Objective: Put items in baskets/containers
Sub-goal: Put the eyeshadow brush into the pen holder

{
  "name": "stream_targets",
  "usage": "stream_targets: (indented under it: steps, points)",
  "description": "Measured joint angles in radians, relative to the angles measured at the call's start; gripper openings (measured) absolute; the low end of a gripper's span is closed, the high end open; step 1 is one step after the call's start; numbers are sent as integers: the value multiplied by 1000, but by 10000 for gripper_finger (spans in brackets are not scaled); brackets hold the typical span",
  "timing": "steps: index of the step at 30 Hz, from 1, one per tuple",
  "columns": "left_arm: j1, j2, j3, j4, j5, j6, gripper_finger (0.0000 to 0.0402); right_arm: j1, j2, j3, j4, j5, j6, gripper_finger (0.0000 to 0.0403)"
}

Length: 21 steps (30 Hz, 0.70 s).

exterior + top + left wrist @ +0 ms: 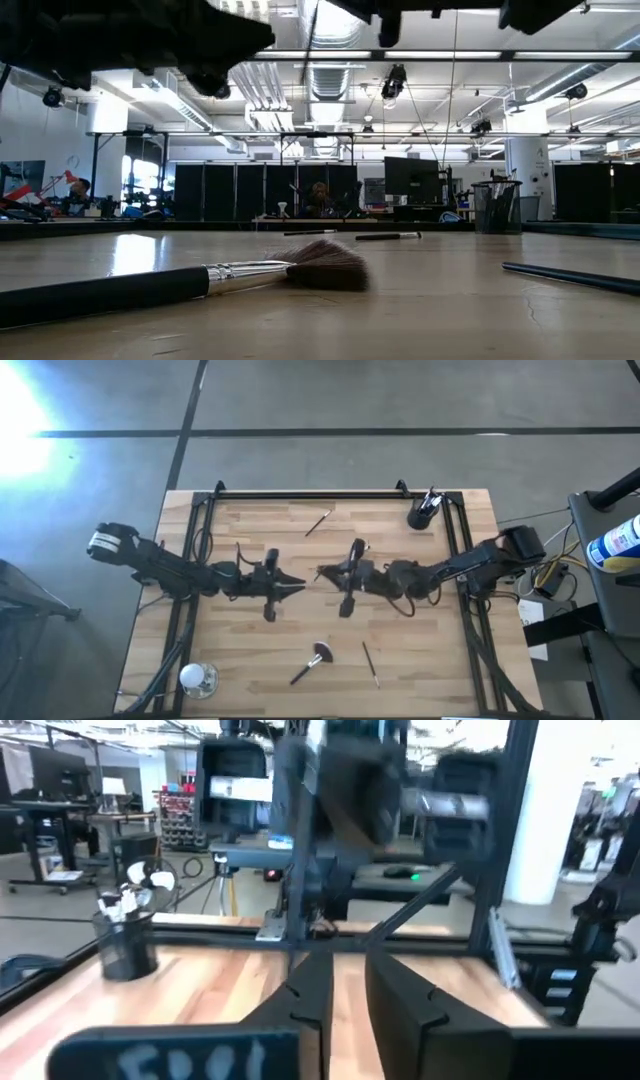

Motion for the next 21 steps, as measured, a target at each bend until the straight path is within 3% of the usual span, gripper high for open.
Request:
stream_targets:
  steps: [5,11,16,18,21]
  points:
    - [22,-4,-71,43,-3,19,68,-13,-179,-42,-180,173,-15,14]
    - [29,-4,-126,94,-2,20,67,-34,-429,-78,-469,516,-35,14]
    - [30,-1,-129,90,4,28,62,-124,-592,-80,-702,742,-29,14]
    - [31,-1,-129,89,4,33,60,-193,-636,-82,-792,780,8,14]
    - [31,-1,-129,89,4,43,59,-333,-677,-98,-900,755,92,13]
